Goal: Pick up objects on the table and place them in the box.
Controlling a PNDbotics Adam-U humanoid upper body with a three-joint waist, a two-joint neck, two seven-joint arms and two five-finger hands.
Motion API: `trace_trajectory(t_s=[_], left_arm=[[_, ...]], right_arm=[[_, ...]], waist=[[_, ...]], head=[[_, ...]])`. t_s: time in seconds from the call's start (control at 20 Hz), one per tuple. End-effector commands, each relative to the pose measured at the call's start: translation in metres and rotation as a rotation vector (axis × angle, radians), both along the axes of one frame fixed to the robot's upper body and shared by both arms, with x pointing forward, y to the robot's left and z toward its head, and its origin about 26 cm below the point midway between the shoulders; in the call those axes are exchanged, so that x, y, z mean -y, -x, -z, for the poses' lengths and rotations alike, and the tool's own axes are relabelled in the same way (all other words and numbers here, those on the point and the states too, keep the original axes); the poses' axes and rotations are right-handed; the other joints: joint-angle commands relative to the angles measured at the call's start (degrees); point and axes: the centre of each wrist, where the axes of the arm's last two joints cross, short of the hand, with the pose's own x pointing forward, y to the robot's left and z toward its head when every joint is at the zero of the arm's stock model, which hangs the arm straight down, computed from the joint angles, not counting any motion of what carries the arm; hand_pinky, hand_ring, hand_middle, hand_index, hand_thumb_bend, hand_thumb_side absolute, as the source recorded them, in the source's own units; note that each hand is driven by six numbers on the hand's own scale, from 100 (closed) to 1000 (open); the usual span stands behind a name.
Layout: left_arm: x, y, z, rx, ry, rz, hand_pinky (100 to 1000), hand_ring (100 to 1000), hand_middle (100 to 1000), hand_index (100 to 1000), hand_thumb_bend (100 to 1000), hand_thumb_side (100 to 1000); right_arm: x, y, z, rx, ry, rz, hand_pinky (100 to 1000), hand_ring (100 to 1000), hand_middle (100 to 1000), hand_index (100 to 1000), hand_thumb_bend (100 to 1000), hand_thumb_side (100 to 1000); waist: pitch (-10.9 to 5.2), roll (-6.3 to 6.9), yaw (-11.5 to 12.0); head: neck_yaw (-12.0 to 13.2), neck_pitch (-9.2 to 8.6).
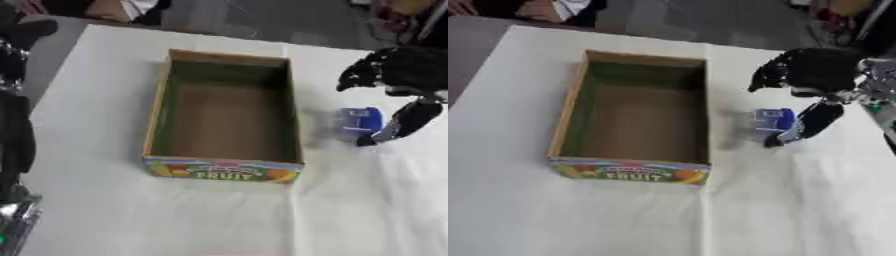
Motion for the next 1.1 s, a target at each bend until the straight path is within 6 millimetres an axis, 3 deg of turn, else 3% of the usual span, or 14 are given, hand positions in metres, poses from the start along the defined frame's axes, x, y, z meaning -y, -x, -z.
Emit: trace_trajectory(t_s=[0.05,1.1], left_arm=[[0.001,0.002,-0.008,0.027,-0.004,0.012,905,734,943,863,409,828],[0.004,0.001,-0.011,0.041,-0.001,0.025,907,733,944,862,407,829]], right_arm=[[0.004,0.003,-0.009,0.030,0.016,0.014,773,813,797,870,692,861],[0.018,-0.003,0.007,0.011,0.021,0.081,770,806,776,865,679,849]], waist=[[-1.13,0.23,0.1],[-0.30,-0.01,1.0]], head=[[0.4,-0.03],[0.6,0.05]])
